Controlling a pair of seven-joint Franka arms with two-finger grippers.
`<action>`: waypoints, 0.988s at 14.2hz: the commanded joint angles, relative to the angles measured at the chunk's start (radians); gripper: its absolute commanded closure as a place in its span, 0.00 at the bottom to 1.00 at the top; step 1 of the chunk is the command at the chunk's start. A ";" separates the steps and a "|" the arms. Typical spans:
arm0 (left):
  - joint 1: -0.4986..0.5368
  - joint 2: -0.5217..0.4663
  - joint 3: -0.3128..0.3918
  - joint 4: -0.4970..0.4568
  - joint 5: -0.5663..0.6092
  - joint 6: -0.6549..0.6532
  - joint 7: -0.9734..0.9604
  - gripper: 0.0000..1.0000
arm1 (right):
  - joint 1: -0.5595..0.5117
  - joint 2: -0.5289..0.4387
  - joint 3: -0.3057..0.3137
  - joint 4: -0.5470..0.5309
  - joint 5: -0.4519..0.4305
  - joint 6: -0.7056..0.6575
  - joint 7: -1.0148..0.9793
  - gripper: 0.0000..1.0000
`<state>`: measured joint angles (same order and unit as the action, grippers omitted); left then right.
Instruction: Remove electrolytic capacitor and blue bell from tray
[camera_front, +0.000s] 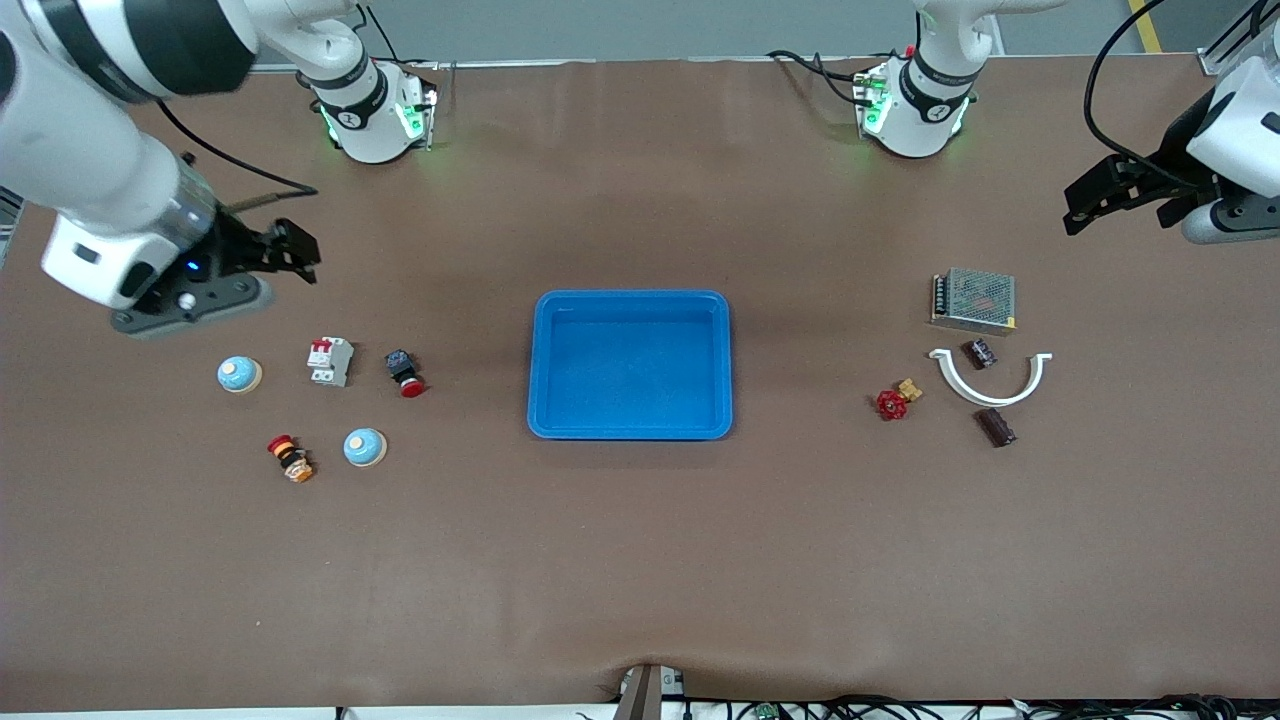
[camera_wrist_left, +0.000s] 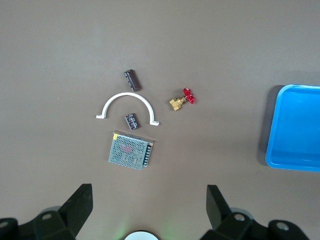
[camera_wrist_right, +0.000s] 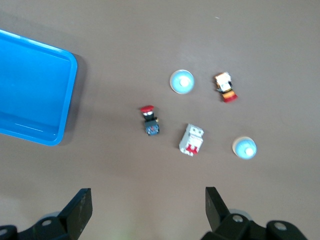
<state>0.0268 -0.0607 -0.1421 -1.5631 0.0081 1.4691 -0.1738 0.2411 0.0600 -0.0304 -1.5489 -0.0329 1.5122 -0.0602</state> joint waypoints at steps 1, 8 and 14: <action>0.005 -0.030 -0.002 -0.021 -0.007 -0.003 0.025 0.00 | -0.058 0.012 0.003 0.069 -0.010 -0.047 0.010 0.00; 0.001 -0.028 -0.002 -0.020 -0.007 -0.003 0.025 0.00 | -0.224 0.021 0.006 0.139 0.002 -0.084 -0.009 0.00; 0.001 -0.027 -0.002 -0.017 -0.007 -0.006 0.027 0.00 | -0.267 0.024 0.006 0.141 0.001 -0.046 -0.009 0.00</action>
<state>0.0251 -0.0609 -0.1434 -1.5631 0.0081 1.4691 -0.1736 -0.0066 0.0654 -0.0426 -1.4423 -0.0345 1.4723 -0.0699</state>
